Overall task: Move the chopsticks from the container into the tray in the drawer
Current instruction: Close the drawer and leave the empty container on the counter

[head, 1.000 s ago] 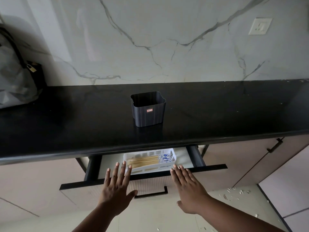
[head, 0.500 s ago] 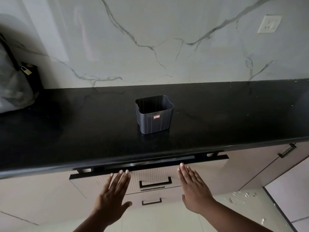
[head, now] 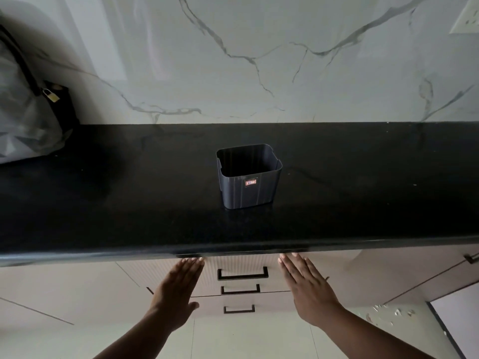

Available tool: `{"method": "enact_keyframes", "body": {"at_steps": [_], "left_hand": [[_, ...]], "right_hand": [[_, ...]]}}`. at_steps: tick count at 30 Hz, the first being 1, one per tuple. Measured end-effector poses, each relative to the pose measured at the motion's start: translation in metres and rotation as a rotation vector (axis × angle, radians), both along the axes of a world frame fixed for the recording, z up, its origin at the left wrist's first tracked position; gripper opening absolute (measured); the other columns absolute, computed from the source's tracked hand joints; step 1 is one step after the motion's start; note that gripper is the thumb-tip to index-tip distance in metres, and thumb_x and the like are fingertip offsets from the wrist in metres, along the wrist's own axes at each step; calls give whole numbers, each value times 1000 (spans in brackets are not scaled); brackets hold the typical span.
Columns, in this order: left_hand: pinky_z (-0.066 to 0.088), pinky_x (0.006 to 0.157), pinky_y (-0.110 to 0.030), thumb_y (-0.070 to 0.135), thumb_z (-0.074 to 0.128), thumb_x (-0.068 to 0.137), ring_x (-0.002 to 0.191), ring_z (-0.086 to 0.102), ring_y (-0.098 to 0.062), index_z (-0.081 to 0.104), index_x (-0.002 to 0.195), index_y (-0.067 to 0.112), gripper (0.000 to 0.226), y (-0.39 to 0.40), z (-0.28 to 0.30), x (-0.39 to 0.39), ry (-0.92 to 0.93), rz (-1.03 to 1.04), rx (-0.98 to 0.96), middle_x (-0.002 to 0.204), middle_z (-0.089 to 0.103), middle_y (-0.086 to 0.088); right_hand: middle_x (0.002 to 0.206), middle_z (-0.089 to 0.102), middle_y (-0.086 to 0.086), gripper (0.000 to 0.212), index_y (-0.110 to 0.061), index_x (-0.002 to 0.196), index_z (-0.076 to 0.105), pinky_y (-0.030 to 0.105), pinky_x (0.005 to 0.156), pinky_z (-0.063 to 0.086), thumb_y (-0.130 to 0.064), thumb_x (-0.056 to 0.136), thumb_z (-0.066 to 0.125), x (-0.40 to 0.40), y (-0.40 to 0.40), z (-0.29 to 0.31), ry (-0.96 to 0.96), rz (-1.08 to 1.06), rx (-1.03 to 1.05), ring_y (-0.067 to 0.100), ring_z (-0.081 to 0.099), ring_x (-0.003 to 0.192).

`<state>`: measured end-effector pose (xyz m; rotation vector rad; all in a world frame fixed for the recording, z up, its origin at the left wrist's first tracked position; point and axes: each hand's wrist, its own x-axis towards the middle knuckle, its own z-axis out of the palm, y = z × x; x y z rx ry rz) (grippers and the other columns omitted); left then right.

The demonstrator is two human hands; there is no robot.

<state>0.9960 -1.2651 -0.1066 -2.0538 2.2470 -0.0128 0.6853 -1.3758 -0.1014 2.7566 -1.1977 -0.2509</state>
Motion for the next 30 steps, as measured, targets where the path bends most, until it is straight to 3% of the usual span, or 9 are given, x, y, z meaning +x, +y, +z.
{"method": "enact_keyframes", "body": {"at_steps": [2,3,5,7,10,16,20,25,30], "left_hand": [[3,118,-42,65,56,82,146,1,-27,-39,137,3,127,-5,-4,-2,-39,62,90,161,10,-14],[-14,114,-41,62,40,92,142,-20,-25,-41,134,6,107,-7,-8,-3,-65,97,147,161,-12,-11],[-24,107,-39,60,28,97,143,-26,-24,-34,137,10,89,-12,-10,-5,-99,151,223,158,-26,-6],[-25,108,-39,60,30,96,147,-18,-26,-28,142,11,88,-14,-8,-7,-109,156,216,158,-24,-5],[-29,108,-37,59,33,96,147,-19,-27,-15,150,13,86,-12,-3,-11,-34,111,186,156,-23,-5],[-21,112,-35,57,22,97,141,-23,-14,-3,154,23,71,-10,14,-26,132,-24,118,161,-10,3],[-10,115,-27,58,20,98,144,-16,-9,3,154,26,66,-7,35,-32,178,-80,77,162,-2,6],[-12,113,-26,60,21,98,141,-19,-8,5,154,28,66,-6,68,-34,193,-87,9,162,-2,8],[-15,113,-26,62,21,97,143,-17,-8,6,154,27,69,-24,110,-24,172,-87,-114,162,-1,7]], "right_hand": [[146,46,12,88,-6,139,49,42,113,5,-16,57,80,-1,-6,-2,33,1,22,35,48,131],[155,31,11,89,-8,148,32,42,116,-3,-18,69,73,-2,-9,-2,60,-8,22,35,35,140],[161,-10,6,84,-11,149,-13,43,113,-21,-19,90,46,-3,-19,-5,162,15,-7,33,-3,148],[158,-24,1,80,-12,147,-23,42,110,-24,-19,94,36,-2,-26,-2,235,18,26,28,-17,147],[156,-25,-3,80,-12,151,-18,40,107,-28,-20,94,38,3,-24,1,192,-16,96,27,-18,147],[163,-11,7,79,-11,154,-5,36,119,-3,-34,96,43,34,-1,21,56,-77,306,24,-11,149],[163,7,6,76,-12,154,12,35,118,14,-39,92,47,52,14,47,27,-76,473,20,3,149],[155,34,1,70,-25,149,31,34,104,38,-48,86,52,67,20,86,-109,-161,517,22,37,137],[155,35,-3,65,-29,148,34,30,106,34,-47,90,56,77,4,131,-320,-191,442,17,36,139]]}}
